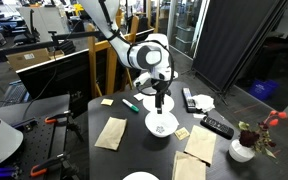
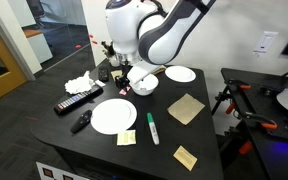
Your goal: Move the white bowl to the right, then put the green marker in the bowl
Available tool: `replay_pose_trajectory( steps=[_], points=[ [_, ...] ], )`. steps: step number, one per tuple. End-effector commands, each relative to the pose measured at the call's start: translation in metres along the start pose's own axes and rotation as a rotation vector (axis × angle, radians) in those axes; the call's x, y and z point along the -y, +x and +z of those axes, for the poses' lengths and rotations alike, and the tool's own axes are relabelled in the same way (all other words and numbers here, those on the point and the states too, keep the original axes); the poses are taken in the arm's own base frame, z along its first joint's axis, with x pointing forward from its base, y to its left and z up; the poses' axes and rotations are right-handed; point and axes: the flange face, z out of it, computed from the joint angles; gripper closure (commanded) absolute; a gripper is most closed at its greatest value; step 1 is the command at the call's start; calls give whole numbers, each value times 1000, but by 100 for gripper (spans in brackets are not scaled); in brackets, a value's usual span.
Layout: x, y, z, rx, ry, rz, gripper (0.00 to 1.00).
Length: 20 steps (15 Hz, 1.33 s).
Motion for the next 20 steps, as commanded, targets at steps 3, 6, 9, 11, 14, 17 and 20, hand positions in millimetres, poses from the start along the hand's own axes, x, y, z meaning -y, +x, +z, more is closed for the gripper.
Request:
replay_pose_trajectory(
  steps=[3, 6, 9, 11, 14, 17, 20],
  points=[
    [-29, -39, -58, 27, 23, -33, 0],
    [-38, -65, -83, 48, 38, -7, 0],
    [-43, -90, -102, 84, 64, 34, 0],
    [-42, -105, -111, 111, 86, 62, 0],
    [-37, -130, -118, 163, 110, 124, 0],
    [-31, -152, -116, 217, 122, 182, 0],
    [-24, -168, -106, 261, 132, 215, 0]
  ],
)
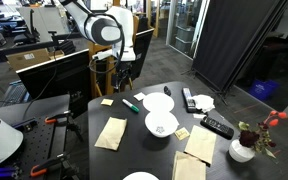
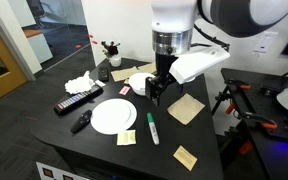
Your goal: Move the white bowl to the right, then put the green marker in the bowl
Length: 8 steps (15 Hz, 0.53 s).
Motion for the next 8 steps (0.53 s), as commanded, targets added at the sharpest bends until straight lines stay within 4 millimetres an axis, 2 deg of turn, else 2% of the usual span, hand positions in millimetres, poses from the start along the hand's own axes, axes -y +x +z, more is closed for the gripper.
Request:
replay_pose_trajectory(
  steps=[1, 7, 8],
  points=[
    [-4, -15, 8, 51, 22, 63, 0],
    [2, -28, 32, 102, 52, 98, 0],
    [1, -25, 26, 91, 31, 82, 0]
  ],
)
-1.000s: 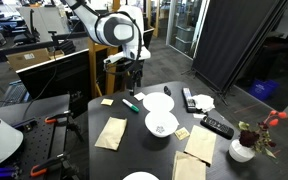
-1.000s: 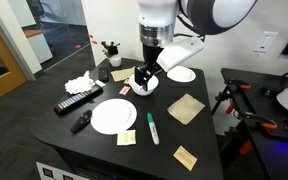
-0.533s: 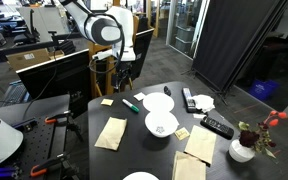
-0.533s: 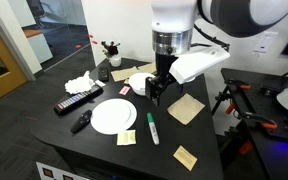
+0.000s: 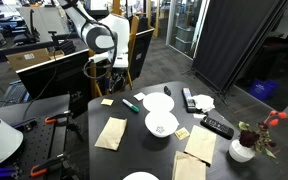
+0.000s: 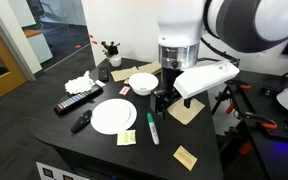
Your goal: Move the white bowl to the right, then put the green marker in the bowl
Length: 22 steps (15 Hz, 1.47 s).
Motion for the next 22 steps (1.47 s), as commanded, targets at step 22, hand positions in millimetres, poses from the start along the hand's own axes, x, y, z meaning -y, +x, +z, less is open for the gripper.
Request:
replay_pose_trajectory(
  steps=[22],
  points=[
    [40, 27, 55, -70, 12, 110, 0]
  ],
)
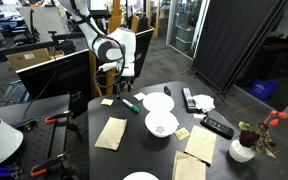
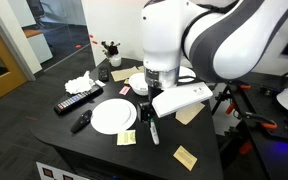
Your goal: Move the white bowl to the right, then put the green marker in the bowl
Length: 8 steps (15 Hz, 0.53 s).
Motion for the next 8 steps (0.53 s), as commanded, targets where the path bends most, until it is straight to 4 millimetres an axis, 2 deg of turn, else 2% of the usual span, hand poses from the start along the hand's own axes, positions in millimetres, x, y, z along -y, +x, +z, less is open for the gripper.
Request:
replay_pose_trajectory(
  steps=[1, 8],
  points=[
    [11, 4, 11, -34, 0, 50, 0],
    [13, 15, 27, -53, -16, 119, 0]
  ],
)
